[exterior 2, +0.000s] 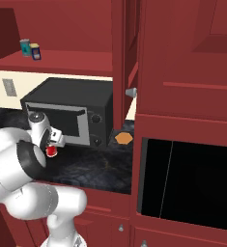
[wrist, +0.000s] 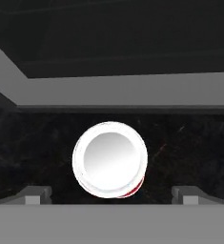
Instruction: Pick the cans from the counter and place them in their designated side in the cabinet.
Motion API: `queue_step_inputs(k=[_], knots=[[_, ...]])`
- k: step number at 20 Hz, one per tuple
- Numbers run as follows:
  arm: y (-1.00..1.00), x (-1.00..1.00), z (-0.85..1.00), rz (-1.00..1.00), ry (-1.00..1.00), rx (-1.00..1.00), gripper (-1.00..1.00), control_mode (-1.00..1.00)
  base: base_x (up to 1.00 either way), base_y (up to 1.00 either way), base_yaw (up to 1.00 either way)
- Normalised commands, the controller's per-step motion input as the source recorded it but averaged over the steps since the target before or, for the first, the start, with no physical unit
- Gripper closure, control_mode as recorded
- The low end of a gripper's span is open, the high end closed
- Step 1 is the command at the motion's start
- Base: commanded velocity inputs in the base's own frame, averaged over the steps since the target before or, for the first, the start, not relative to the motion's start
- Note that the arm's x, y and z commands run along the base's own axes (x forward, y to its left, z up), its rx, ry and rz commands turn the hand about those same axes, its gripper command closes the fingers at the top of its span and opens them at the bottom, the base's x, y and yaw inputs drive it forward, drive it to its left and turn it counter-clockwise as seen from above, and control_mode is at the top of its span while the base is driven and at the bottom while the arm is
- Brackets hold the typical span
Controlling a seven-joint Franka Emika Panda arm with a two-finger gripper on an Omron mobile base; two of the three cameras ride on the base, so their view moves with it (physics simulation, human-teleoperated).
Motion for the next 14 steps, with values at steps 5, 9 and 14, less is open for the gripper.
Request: queue_step_inputs(k=[5, 9, 14], knots=[[0.04, 0.18, -0.12, 0.00, 0.00, 0.00, -1.00, -1.00, 0.00, 0.00, 0.00], [0.03, 0.18, -0.12, 0.00, 0.00, 0.00, -1.00, -1.00, 0.00, 0.00, 0.00], [0.04, 0.20, -0.15, 0.00, 0.00, 0.00, -1.00, -1.00, 0.00, 0.00, 0.00]])
